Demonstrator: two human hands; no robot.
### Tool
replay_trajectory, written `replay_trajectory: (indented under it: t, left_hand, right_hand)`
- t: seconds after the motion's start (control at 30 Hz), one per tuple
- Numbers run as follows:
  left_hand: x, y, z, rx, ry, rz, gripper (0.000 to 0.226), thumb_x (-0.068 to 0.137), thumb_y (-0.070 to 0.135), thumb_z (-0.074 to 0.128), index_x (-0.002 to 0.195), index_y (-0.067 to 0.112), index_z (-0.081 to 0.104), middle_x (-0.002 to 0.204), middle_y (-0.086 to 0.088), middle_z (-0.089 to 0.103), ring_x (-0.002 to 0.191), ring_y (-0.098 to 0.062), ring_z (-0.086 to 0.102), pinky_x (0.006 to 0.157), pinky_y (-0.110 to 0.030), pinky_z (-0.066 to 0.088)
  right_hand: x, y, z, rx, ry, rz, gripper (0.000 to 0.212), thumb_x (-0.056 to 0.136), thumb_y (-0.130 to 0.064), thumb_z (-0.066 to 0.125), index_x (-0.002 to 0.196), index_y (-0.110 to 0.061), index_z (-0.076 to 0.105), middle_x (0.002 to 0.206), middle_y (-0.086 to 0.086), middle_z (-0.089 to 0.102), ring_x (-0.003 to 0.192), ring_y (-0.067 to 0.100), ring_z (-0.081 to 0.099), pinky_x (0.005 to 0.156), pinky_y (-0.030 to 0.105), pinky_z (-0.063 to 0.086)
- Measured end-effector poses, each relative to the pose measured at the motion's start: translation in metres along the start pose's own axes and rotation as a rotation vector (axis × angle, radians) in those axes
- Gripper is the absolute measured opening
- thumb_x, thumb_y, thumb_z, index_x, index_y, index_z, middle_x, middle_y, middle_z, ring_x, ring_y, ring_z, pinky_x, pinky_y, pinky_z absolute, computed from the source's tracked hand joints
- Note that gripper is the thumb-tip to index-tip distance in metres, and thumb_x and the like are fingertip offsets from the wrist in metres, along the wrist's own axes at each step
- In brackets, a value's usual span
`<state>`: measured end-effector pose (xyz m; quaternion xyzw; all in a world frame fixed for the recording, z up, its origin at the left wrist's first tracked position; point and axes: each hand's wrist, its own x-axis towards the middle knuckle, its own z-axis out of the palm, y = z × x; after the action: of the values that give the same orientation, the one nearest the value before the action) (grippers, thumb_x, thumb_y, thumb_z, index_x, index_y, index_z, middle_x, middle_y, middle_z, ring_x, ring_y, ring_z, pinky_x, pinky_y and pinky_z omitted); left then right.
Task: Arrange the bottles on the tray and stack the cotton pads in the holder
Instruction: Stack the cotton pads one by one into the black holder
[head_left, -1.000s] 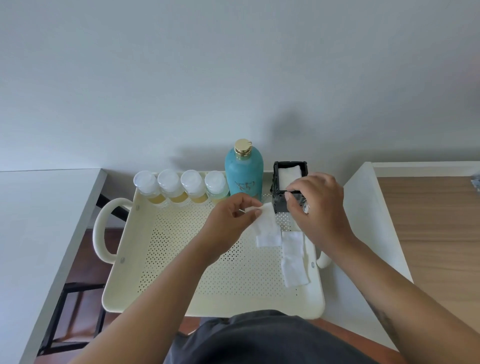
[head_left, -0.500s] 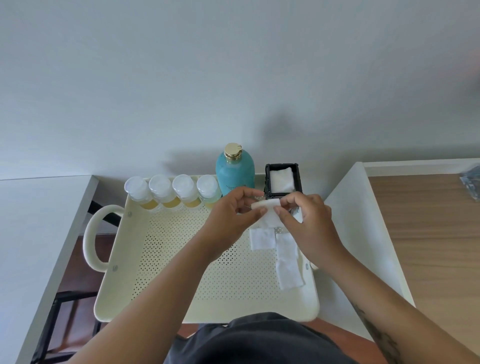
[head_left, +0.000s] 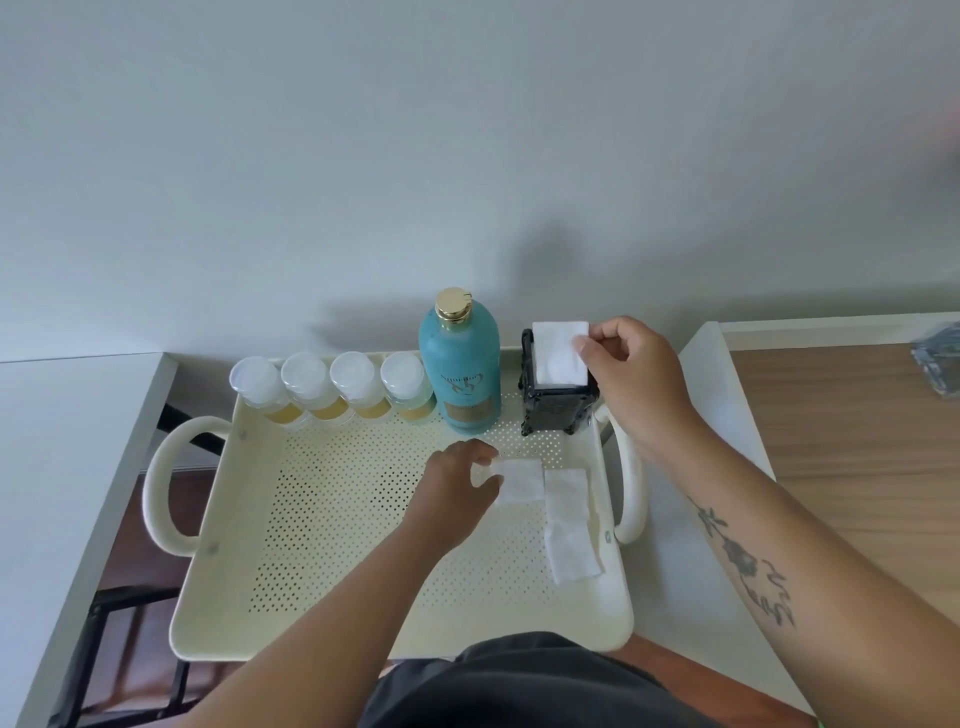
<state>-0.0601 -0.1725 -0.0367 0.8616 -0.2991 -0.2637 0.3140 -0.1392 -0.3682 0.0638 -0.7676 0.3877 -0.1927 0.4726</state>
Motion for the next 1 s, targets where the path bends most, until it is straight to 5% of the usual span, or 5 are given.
replay_trajectory:
  t: [0.2,0.4,0.57,0.7,1.0]
  left_hand:
    - [0.003,-0.001,0.013,0.240,-0.034,0.097,0.038,0.091,0.031,0.063,0.127,0.020,0.059,0.125,0.006,0.056,0.108,-0.018,0.044,0.088,-0.036,0.050]
    - [0.007,0.001,0.021,0.278,-0.017,0.087,0.034,0.091,0.031,0.063,0.123,0.020,0.058,0.115,0.003,0.057,0.106,-0.021,0.047,0.086,-0.040,0.051]
    - [0.006,-0.004,0.017,0.281,-0.035,0.078,0.033,0.091,0.030,0.062,0.122,0.020,0.057,0.111,0.002,0.059,0.106,-0.020,0.046,0.089,-0.040,0.049]
    - [0.000,-0.015,0.010,0.300,-0.033,0.082,0.031,0.090,0.029,0.061,0.119,0.021,0.058,0.111,0.003,0.059,0.105,-0.019,0.046,0.088,-0.039,0.050]
    - [-0.010,-0.030,-0.002,0.394,-0.042,0.088,0.033,0.086,0.031,0.063,0.118,0.024,0.058,0.114,0.006,0.057,0.102,-0.017,0.045,0.082,-0.032,0.050]
  right_hand:
    - [0.012,0.004,0.005,-0.051,-0.029,0.060,0.010,0.088,-0.029,0.063,0.091,-0.020,0.066,0.077,-0.012,0.060,0.071,0.009,0.055,0.070,0.030,0.046]
    - [0.011,0.006,0.008,-0.267,-0.027,0.004,0.013,0.090,-0.026,0.062,0.096,-0.016,0.065,0.104,0.003,0.056,0.107,0.029,0.051,0.092,0.045,0.045]
    - [0.001,0.007,0.004,-0.392,0.098,-0.295,0.017,0.090,-0.021,0.060,0.104,-0.013,0.061,0.108,0.004,0.059,0.103,0.030,0.050,0.085,0.044,0.045]
    - [-0.006,0.015,0.004,-0.565,0.011,-0.536,0.014,0.089,-0.022,0.061,0.098,-0.013,0.067,0.100,-0.001,0.066,0.101,0.030,0.052,0.082,0.043,0.045]
    - [0.001,0.030,0.012,-0.811,-0.046,-0.608,0.048,0.096,-0.049,0.038,0.080,-0.016,0.069,0.087,-0.006,0.071,0.114,0.032,0.052,0.095,0.044,0.039]
